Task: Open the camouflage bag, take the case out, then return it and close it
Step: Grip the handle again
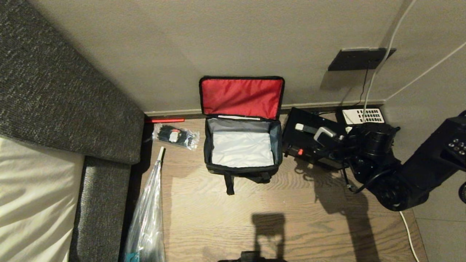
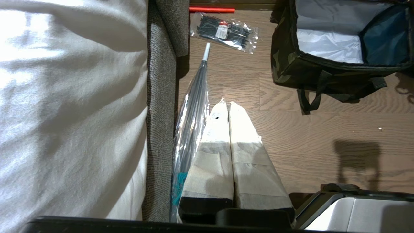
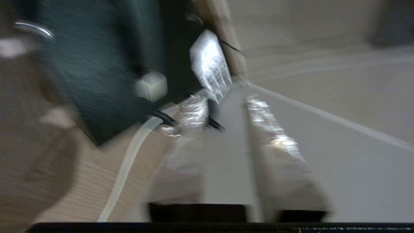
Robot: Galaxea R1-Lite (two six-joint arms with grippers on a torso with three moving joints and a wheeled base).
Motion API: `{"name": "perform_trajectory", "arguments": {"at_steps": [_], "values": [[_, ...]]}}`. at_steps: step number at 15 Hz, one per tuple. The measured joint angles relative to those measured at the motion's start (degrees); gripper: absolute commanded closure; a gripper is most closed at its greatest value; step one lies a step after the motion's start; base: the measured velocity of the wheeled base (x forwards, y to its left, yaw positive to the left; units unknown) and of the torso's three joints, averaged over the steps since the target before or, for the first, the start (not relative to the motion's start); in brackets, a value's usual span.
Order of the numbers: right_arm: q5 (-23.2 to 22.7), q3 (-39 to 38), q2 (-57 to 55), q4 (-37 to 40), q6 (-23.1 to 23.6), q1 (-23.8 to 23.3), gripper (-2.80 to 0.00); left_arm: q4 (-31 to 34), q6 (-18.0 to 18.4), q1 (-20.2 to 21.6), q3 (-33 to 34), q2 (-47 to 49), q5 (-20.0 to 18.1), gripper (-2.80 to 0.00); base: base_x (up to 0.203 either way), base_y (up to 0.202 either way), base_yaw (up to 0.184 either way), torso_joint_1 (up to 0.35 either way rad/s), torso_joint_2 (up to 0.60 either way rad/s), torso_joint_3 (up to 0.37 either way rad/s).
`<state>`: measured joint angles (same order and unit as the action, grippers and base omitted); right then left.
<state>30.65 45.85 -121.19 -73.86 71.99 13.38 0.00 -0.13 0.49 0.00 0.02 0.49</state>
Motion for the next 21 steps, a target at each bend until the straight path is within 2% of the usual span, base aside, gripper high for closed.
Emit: {"name": "perform_trajectory", "arguments": {"at_steps": [3, 8, 13, 21], "values": [[0.0, 0.8, -3.1, -0.5, -0.7, 0.5, -2.8, 0.0, 0.0, 0.0, 0.0, 0.0, 0.0, 0.0, 0.0, 0.0, 0.0, 0.0, 0.0, 0.0], [-0.2, 5.0, -8.2, -0.3, -4.5, 1.8, -2.8, 0.0, 0.0, 0.0, 0.0, 0.0, 0.0, 0.0, 0.0, 0.0, 0.0, 0.0, 0.0, 0.0], [0.0, 7.5, -10.7, -0.9, 0.1, 2.4, -2.8, 0.0, 0.0, -0.1, 0.0, 0.0, 0.0, 0.0, 0.0, 0.0, 0.0, 0.0, 0.0, 0.0], [1.0, 11.5, -11.9, -0.7, 3.1, 2.3, -2.8, 0.0, 0.0, -0.1, 0.0, 0.0, 0.0, 0.0, 0.0, 0.0, 0.0, 0.0, 0.0, 0.0]]}}
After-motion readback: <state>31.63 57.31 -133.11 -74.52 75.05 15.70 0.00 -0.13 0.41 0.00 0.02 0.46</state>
